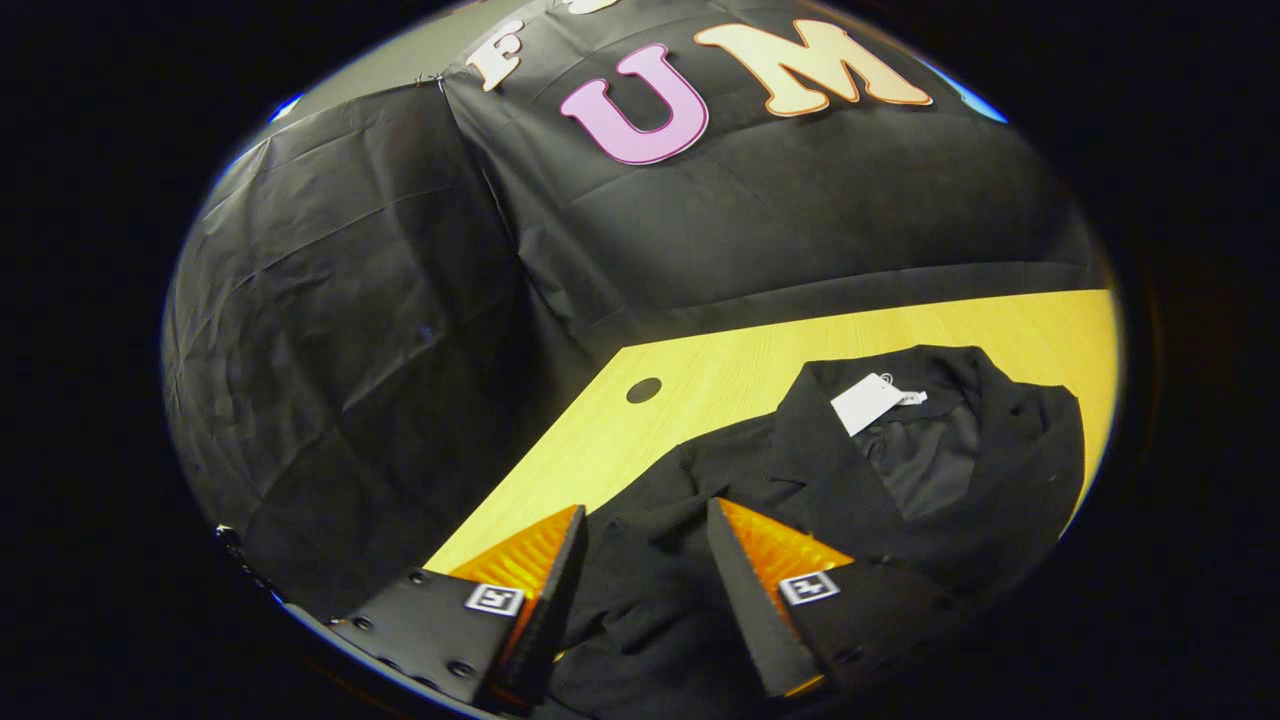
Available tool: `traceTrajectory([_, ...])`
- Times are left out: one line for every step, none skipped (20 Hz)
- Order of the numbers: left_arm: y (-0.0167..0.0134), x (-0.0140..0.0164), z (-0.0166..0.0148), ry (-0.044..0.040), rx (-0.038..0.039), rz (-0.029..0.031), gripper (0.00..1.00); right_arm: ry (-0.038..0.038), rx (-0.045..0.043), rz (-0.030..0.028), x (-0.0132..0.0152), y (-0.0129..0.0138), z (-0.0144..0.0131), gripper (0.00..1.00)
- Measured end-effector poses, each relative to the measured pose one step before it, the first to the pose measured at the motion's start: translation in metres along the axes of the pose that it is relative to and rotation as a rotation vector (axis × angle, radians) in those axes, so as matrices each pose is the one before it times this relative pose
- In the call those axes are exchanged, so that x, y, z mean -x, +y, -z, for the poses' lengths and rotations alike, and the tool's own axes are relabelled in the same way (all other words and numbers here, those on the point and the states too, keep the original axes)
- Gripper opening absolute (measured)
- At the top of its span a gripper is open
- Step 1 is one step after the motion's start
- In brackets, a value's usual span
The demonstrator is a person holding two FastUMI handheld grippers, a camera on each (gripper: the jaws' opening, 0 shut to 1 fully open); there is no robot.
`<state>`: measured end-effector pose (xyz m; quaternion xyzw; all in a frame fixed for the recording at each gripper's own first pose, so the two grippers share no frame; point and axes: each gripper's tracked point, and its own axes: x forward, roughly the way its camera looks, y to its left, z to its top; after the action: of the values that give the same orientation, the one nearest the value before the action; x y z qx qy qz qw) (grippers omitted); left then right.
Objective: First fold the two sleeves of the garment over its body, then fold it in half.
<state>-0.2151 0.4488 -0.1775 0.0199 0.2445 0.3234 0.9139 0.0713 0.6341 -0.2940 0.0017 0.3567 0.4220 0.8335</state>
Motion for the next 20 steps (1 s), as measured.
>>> traceTrajectory([0.00115, -0.00023, 0.00084, 0.00504, -0.00404, -0.00393, 0.96, -0.01237, 0.00972, 0.00125, 0.00050, 0.00120, -0.00183, 1.00])
traceTrajectory([0.00172, 0.00074, 0.00252, 0.00951, -0.00319, -0.00609, 0.96, -0.00887, 0.00472, -0.00256, 0.00102, 0.00124, -0.00272, 0.98])
traceTrajectory([-0.00007, 0.00023, 0.00150, 0.00926, 0.00080, -0.00430, 0.96, -0.00703, 0.00102, -0.00097, 0.00174, 0.00075, -0.00376, 0.98])
traceTrajectory([-0.00020, 0.00103, 0.00208, 0.01252, 0.00333, -0.00335, 0.95, -0.00656, 0.00001, 0.00338, 0.00229, 0.00070, -0.00147, 0.98])
traceTrajectory([-0.00120, 0.00144, 0.00082, 0.00724, 0.00392, 0.00093, 0.96, -0.00852, 0.00300, 0.00144, 0.00256, 0.00084, -0.00256, 0.98])
traceTrajectory([-0.00001, -0.00060, 0.00190, 0.00814, 0.00244, -0.00356, 0.96, -0.00904, 0.00566, -0.00141, 0.00292, 0.00097, -0.00424, 0.98])
traceTrajectory([-0.00028, 0.00040, 0.00156, 0.01095, -0.00102, -0.00451, 0.96, -0.00677, 0.00611, -0.00004, 0.00284, 0.00032, -0.00191, 0.98])
traceTrajectory([0.00318, 0.00162, 0.00094, 0.00896, -0.01055, -0.01596, 0.96, -0.00534, 0.00507, -0.00348, 0.00317, 0.00019, -0.00330, 0.98])
traceTrajectory([0.00229, 0.00048, 0.00007, 0.00507, -0.01659, -0.00955, 0.96, -0.00113, -0.00141, -0.00861, 0.00512, 0.00224, -0.00135, 0.98])
traceTrajectory([0.00167, -0.00023, 0.00009, 0.00335, -0.01835, -0.00592, 0.95, -0.00812, -0.00429, -0.01406, 0.00518, 0.00293, -0.00408, 0.98])
traceTrajectory([0.00040, -0.00137, 0.00020, 0.00649, -0.02675, -0.00557, 0.95, -0.01348, 0.00194, -0.00859, 0.00487, 0.00247, -0.00543, 0.98])
traceTrajectory([0.00331, 0.00095, 0.00034, -0.00229, -0.02564, -0.00164, 0.94, -0.01495, 0.01285, -0.00338, 0.00725, 0.00263, -0.00407, 0.98])
traceTrajectory([0.00018, -0.00031, -0.00281, -0.01283, -0.01629, 0.00075, 0.95, -0.01611, 0.02119, 0.00164, 0.00763, 0.00064, -0.00687, 0.98])
traceTrajectory([-0.00259, -0.00135, 0.00190, -0.00024, -0.00088, 0.00311, 0.94, -0.01769, 0.02308, 0.00168, 0.00913, 0.00138, -0.00649, 0.98])
traceTrajectory([-0.00195, 0.00076, -0.00185, -0.01087, 0.01845, -0.00279, 0.92, -0.01935, 0.01979, 0.00232, 0.00909, 0.00000, -0.00823, 0.98])
traceTrajectory([-0.00154, -0.00084, 0.00136, -0.00082, 0.01950, -0.00216, 0.90, -0.02301, 0.01199, -0.00395, 0.01108, 0.00258, -0.00774, 0.98])
traceTrajectory([-0.00054, 0.00053, -0.00205, -0.00520, 0.00836, -0.00027, 0.87, -0.02150, 0.00339, -0.00455, 0.00914, 0.00233, -0.00774, 0.92])
traceTrajectory([-0.00034, 0.00035, 0.00122, 0.00584, -0.00072, -0.00011, 0.86, -0.02224, 0.00048, -0.00361, 0.00947, 0.00060, -0.01027, 0.92])
traceTrajectory([-0.00375, 0.00060, -0.00108, -0.00025, 0.00242, 0.00190, 0.80, -0.02314, 0.00367, 0.00129, 0.00962, -0.00160, -0.01058, 0.92])
traceTrajectory([-0.00304, -0.00167, 0.00134, 0.00202, 0.00339, 0.00015, 0.73, -0.02528, 0.00821, 0.00630, 0.00946, 0.00046, -0.01057, 0.97])
